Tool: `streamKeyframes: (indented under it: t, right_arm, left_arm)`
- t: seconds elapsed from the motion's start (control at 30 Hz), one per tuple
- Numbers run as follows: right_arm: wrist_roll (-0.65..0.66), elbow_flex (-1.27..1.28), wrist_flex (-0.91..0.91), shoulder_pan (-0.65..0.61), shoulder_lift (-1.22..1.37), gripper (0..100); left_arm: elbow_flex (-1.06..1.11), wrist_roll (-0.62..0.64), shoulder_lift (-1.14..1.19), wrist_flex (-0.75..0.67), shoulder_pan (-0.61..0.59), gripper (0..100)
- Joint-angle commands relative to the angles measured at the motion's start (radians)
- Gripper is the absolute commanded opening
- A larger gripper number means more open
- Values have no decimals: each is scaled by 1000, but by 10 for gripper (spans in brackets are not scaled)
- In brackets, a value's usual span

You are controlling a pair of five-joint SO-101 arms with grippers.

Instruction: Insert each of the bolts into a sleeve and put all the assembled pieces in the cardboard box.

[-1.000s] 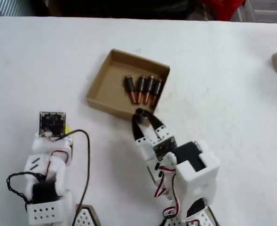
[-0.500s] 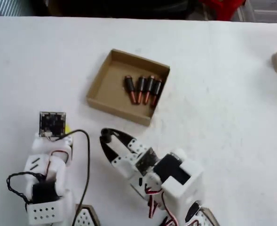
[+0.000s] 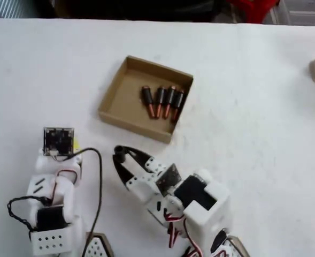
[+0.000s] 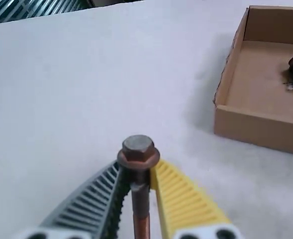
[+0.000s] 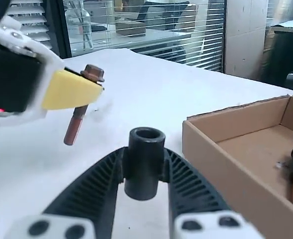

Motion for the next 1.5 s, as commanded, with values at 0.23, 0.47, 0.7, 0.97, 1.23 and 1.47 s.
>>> streamKeyframes:
  t: [0.23,0.47,0.7,0.97,1.23,1.47]
  right_arm:
    - [-9,-21,16,-4,2,16]
    - [-9,-20,16,-4,2,16]
    - [-9,-18,16,-4,2,16]
    - [-8,-18,16,-4,2,16]
    - [-6,-18,16,-4,2,16]
    - [-5,-29,51,-4,2,16]
  left_arm:
    - [-112,199,-24,-87,-8,24]
    - [-158,470,-24,-242,-4,24]
    - [-157,488,-24,-434,25,24]
    - [-164,339,-21,-446,206,23]
    - [-247,339,-18,-339,352,23]
    - [-439,339,332,-321,390,22]
